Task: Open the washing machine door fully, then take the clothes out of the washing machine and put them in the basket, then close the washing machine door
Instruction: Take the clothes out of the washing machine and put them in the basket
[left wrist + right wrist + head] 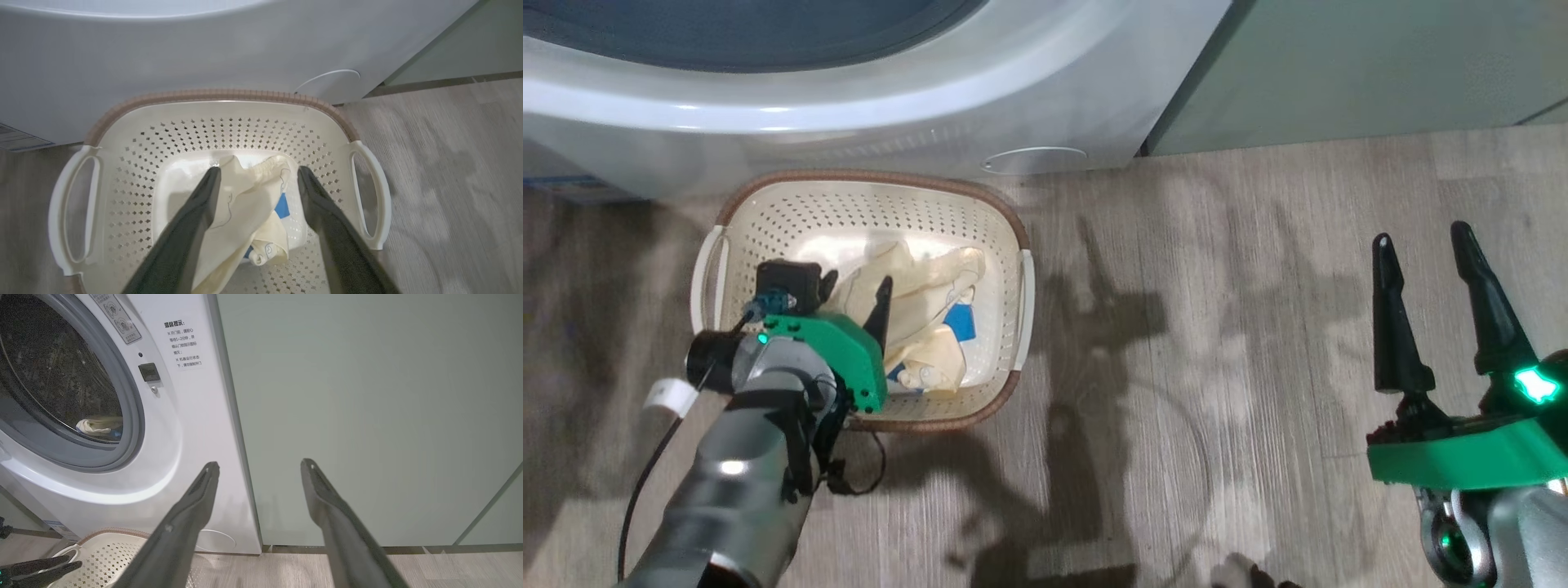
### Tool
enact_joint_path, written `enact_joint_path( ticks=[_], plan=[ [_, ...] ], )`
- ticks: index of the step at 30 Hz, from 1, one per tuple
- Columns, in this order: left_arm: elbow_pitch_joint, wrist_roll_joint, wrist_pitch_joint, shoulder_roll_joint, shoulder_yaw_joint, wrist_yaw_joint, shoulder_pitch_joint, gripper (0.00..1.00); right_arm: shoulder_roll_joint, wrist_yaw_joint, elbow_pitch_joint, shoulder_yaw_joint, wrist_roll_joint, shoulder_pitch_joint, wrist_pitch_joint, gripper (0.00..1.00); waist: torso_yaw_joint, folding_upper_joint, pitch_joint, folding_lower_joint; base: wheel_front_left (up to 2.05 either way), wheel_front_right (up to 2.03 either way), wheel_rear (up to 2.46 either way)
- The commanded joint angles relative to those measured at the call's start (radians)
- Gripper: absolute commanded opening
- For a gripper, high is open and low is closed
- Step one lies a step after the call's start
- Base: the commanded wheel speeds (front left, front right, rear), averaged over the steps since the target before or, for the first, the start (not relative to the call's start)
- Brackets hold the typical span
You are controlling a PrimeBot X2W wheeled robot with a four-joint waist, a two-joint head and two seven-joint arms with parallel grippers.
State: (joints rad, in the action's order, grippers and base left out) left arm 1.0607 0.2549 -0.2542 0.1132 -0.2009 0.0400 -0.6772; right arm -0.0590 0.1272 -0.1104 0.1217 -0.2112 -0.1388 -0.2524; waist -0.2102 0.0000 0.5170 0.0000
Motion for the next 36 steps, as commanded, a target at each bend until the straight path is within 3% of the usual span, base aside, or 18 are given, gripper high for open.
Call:
enact_joint_path(
  ticks=[1,8,23,36],
  plan=[
    [-0.039,-0.012,-0.008,0.029,0.031,0.015,0.01,1.0,0.001,0.003,-0.027,0.011,-0.002,-0.012,-0.009,1.0,0.005,0.0,-0.006,0.0,0.0,0.0,0.0],
    [-0.268,-0.032,-0.008,0.022,0.081,0.064,0.101,1.0,-0.004,0.003,-0.018,-0.015,0.008,0.004,-0.009,1.0,0.043,0.0,-0.041,0.0,0.0,0.0,0.0],
    [-0.827,-0.099,-0.008,0.019,0.154,0.076,0.346,1.0,-0.041,0.003,-0.009,-0.032,0.024,0.043,-0.009,1.0,0.113,0.0,-0.142,0.0,0.0,0.0,0.0],
    [-1.101,-0.122,0.011,0.025,0.178,0.122,0.556,1.0,-0.057,0.003,-0.008,-0.034,0.025,0.123,-0.009,1.0,0.153,0.0,-0.299,0.0,0.0,0.0,0.0]
  ],
)
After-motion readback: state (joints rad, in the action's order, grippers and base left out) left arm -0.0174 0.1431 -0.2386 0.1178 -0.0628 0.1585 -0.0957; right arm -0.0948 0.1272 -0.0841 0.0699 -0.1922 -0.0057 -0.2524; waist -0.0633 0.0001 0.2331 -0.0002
